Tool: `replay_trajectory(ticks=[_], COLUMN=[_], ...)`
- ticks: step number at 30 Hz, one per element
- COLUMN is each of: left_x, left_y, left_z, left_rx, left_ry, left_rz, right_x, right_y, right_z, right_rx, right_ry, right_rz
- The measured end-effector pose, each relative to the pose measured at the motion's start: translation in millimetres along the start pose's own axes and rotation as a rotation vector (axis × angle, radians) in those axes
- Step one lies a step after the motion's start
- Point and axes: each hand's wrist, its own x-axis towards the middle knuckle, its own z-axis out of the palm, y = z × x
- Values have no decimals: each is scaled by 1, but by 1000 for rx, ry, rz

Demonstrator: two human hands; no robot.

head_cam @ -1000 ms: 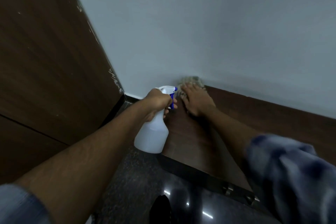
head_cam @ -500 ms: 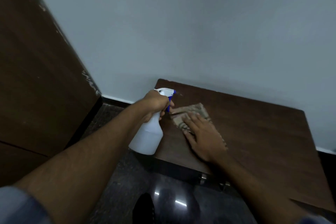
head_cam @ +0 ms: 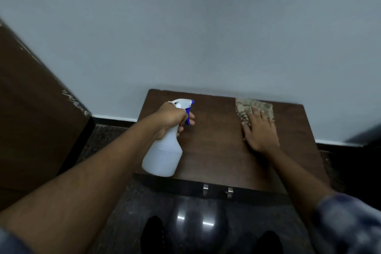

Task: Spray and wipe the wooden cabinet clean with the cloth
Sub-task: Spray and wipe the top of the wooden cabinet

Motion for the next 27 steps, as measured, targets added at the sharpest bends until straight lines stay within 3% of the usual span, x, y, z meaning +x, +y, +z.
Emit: replay_trajectory(ticks=[4, 5, 8, 10, 12, 14, 17, 19, 21, 24, 27], left_x=[-19, -26, -50, -69, -83, -100, -126, -143, -155, -160, -153], left_y=[-8, -14, -39, -56, -73, -84, -91, -93, -94, -98, -104], left_z=[21, 26, 44, 54, 65, 68, 64, 58, 53, 46, 37], left_rx=[-19, -35, -81, -119, -187, -250, -252, -239, -234, -234, -261], left_ry=[-50, -62, -69, -35, 3, 52, 84, 88, 108, 141, 155], left_rz=[4, 4, 10, 10, 3, -8, -11, -6, 8, 26, 17], right_x=[-49, -61, -43, -30, -43, -86, -143, -151, -154, -139, -108], right_y=[29, 46, 74, 46, -1, -48, -61, -29, 12, 51, 41], right_z=[7, 7, -3, -12, -6, 11, 20, 14, 5, -6, -9], right_rx=[-1, -11, 34, 131, 137, 85, 26, -46, -119, 25, 153], right_ry=[-36, -4, 17, -20, -3, -40, -123, -150, -129, -104, -96], right_rz=[-200, -176, 191, 326, 184, -99, -347, -271, -61, 231, 342])
